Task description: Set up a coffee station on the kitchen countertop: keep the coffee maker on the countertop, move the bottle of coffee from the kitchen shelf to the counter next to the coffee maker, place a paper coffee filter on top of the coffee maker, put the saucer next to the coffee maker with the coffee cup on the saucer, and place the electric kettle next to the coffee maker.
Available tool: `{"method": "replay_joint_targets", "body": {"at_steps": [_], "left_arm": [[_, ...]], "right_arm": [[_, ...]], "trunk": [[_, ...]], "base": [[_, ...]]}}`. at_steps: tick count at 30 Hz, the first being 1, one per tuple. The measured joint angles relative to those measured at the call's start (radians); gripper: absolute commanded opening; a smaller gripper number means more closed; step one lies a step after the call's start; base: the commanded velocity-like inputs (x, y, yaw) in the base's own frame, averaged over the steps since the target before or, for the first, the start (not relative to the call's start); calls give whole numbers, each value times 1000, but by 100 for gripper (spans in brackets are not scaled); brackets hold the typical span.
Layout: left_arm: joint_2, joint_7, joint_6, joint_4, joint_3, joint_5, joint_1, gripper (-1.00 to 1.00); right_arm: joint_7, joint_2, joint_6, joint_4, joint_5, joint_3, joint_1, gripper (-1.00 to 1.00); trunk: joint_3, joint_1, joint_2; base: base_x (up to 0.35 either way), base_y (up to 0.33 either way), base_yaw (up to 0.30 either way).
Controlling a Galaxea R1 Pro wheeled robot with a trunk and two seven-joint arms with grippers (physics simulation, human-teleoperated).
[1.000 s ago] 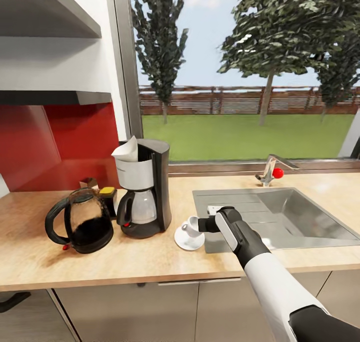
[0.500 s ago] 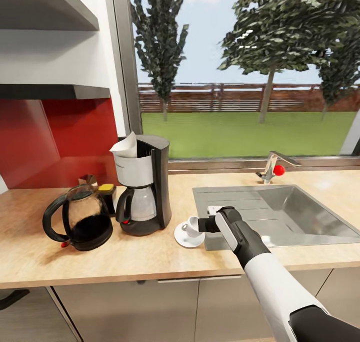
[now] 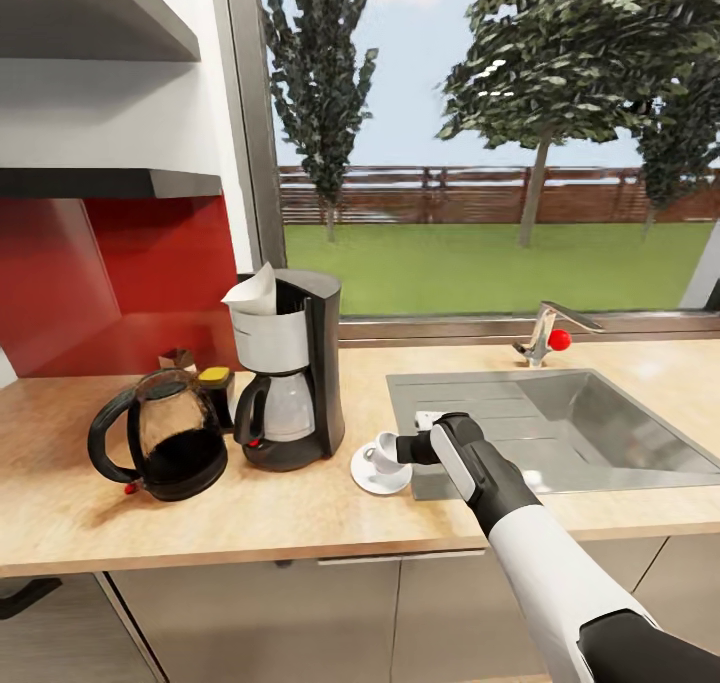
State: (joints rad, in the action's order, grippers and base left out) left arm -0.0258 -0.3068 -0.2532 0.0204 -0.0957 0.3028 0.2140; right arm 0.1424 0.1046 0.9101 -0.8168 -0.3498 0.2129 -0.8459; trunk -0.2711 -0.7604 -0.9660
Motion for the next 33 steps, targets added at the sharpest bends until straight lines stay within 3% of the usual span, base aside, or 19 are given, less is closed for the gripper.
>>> {"method": "replay_joint_targets", "body": {"at_steps": [32,33], "left_arm": [[0,0,0,0,0,0,0,100],[0,0,0,0,0,0,0,100]], "right_arm": [[-2,0,0,33,-1,0,-1,-100],[-2,0,-1,34,-1,0,-1,100]], "trunk": [[0,0,0],[0,0,0]], "base": [[22,2,0],[0,0,0]]}}
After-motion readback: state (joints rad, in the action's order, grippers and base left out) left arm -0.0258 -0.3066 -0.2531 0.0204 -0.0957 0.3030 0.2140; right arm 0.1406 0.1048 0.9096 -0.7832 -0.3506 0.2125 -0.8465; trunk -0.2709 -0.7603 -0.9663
